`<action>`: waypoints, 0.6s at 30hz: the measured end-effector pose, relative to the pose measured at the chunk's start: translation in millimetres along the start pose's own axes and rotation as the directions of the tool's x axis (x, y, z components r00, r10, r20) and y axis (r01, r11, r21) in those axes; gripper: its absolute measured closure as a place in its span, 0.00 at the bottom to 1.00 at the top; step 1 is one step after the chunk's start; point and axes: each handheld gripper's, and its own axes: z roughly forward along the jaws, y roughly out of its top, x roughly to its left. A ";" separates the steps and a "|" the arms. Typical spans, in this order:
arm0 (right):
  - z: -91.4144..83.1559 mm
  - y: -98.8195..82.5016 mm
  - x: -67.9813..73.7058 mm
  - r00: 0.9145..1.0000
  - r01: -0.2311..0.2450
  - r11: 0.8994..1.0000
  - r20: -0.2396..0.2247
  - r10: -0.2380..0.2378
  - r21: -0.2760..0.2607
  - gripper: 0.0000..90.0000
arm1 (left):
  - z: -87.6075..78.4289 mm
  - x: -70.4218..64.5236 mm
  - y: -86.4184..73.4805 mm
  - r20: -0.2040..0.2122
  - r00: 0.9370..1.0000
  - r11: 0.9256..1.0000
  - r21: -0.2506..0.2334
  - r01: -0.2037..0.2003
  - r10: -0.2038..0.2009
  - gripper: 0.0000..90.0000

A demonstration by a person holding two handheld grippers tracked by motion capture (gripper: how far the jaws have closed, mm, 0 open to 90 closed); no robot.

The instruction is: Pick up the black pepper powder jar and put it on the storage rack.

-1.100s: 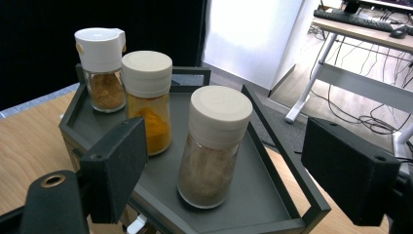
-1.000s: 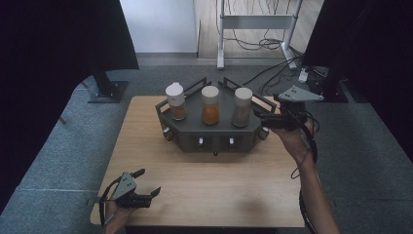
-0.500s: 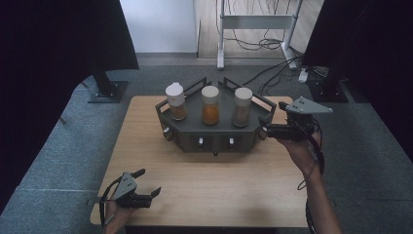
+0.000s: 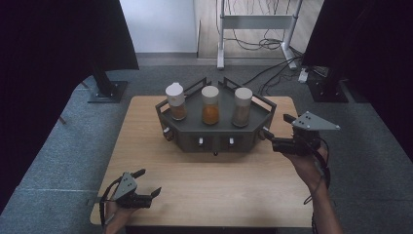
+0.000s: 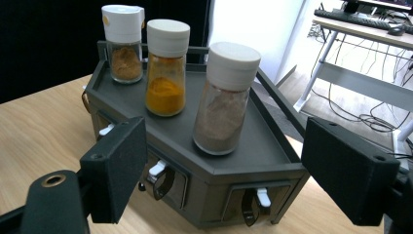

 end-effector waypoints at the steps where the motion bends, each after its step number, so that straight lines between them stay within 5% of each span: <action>1: -1.6 -1.6 0.5 1.000 -0.001 1.000 -0.001 0.001 -0.001 0.19 | 0.2 -0.1 0.0 0.001 1.000 1.000 0.000 0.000 0.000 0.10; 18: -11.2 -28.3 10.6 1.000 -0.002 1.000 0.003 0.002 0.015 0.19 | 1.2 -0.8 0.1 0.002 1.000 1.000 0.003 -0.002 0.002 0.09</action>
